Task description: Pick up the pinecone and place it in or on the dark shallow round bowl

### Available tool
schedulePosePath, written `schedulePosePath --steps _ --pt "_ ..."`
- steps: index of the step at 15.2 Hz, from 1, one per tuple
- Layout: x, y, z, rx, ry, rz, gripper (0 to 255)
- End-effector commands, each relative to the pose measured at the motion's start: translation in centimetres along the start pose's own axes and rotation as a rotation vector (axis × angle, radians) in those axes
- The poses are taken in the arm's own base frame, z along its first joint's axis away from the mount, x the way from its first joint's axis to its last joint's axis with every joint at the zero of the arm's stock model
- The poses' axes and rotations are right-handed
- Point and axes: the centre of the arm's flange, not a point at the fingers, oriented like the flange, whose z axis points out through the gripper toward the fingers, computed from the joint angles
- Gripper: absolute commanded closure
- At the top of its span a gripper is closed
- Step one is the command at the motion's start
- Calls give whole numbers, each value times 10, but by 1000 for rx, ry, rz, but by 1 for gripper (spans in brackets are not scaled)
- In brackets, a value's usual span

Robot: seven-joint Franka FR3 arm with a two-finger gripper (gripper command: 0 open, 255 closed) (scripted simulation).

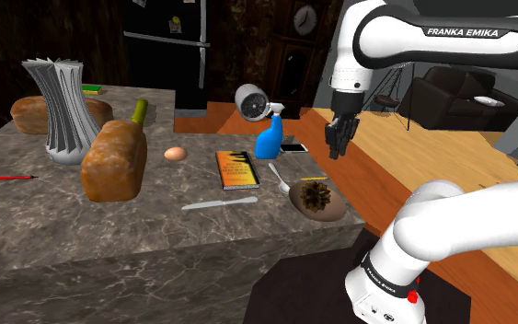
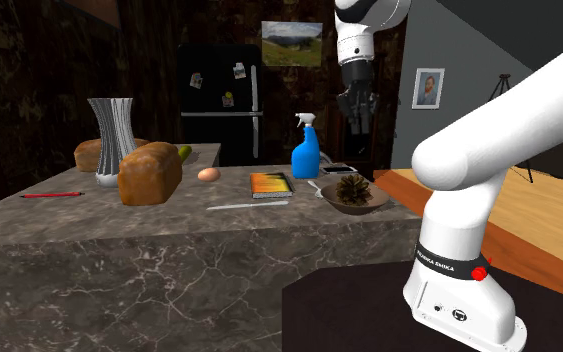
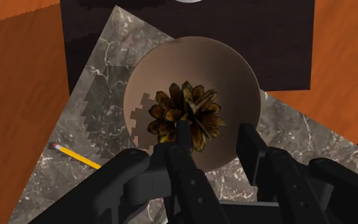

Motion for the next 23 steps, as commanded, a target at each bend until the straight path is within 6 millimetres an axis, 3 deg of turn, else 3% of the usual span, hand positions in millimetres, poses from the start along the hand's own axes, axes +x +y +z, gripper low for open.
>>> schedulePosePath --steps 1,7,15,23 --pt "2 -2 12 -12 26 -27 0" --pt "19 -16 81 -86 181 -192 0" --pt "27 -13 121 -87 183 -193 0" --pt "27 -13 121 -87 182 -193 0"
